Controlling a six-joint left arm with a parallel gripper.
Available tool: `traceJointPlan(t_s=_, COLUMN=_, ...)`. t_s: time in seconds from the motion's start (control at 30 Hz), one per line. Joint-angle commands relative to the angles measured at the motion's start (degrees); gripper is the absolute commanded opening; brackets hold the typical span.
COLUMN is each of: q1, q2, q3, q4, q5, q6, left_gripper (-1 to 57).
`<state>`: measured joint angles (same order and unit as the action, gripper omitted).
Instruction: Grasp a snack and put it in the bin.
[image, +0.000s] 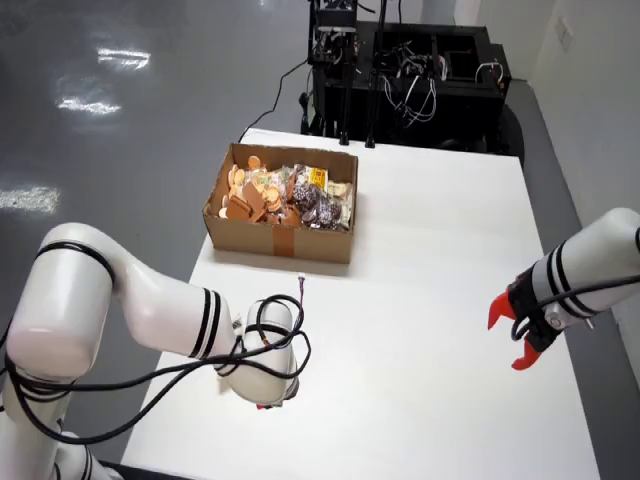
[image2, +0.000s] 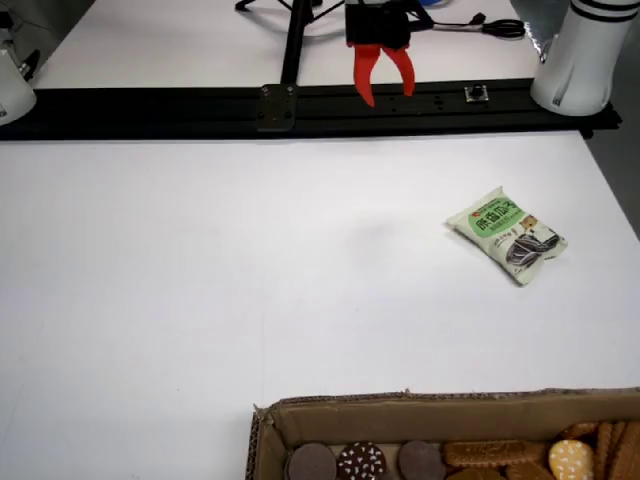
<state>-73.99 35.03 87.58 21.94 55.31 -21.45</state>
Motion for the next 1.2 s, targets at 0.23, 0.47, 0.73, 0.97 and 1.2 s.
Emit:
traceJointPlan(t_s=0.23, q1=4.2, q2=0.4, q3=0.2, q4=-0.4, q5=-6.3, q6=-3.9, left_gripper=36.3)
traceJointPlan(t_s=0.47, q1=6.8, q2=1.4, q3=0.2, q4=-0.1, q5=-9.0, q6=-5.4, left_gripper=37.8)
traceJointPlan(t_s=0.73, q1=9.2, q2=6.1, q3=0.2, q4=0.3, q5=-10.5, q6=-4.0, left_gripper=39.4)
traceJointPlan(t_s=0.97, q1=13.3, q2=8.2, q3=0.5, q4=3.0, q5=-8.8, q6=-5.1, left_gripper=42.9)
traceJointPlan(t_s=1.2, q1=18.7, q2=8.2, q3=0.8, q4=5.4, q5=-5.6, q6=-4.9, left_gripper=46.2)
